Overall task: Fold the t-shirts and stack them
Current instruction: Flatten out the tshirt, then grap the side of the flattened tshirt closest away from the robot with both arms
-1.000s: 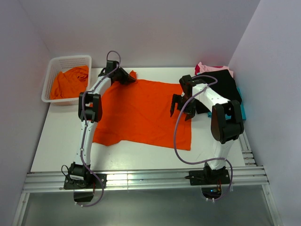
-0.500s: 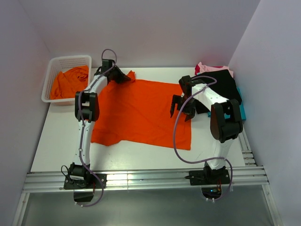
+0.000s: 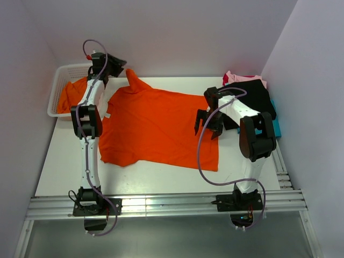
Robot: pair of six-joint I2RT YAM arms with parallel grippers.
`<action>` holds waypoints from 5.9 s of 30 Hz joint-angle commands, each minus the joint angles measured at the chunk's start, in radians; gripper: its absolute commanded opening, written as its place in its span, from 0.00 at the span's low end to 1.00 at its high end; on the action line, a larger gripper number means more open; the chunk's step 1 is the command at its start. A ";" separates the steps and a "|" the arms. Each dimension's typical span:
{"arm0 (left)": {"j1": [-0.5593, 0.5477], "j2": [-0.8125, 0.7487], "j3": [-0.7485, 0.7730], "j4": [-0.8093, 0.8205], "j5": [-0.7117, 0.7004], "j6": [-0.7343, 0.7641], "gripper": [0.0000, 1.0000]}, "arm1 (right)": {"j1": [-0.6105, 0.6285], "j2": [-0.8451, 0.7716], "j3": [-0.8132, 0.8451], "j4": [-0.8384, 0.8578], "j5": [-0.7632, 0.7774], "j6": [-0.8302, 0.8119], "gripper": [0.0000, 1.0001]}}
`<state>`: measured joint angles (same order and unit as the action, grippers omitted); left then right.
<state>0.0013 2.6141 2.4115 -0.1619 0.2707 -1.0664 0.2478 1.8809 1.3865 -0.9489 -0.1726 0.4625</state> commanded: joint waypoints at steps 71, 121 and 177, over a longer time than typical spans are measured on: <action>-0.267 -1.231 -1.680 -0.556 -0.337 -0.004 0.59 | 0.150 -0.666 -0.290 -0.017 -0.061 0.013 0.90; -0.546 -1.736 -1.687 -1.097 -0.381 -0.323 1.00 | 0.120 -0.939 -0.517 -0.027 0.096 0.182 1.00; -0.699 -1.520 -1.750 -1.015 -0.521 -0.627 0.60 | 0.097 -1.206 -0.511 -0.045 0.143 0.199 0.99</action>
<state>-0.6945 1.0702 0.6289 -1.2282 -0.2142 -1.6726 0.3500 0.6746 0.8745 -1.0164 -0.0349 0.6788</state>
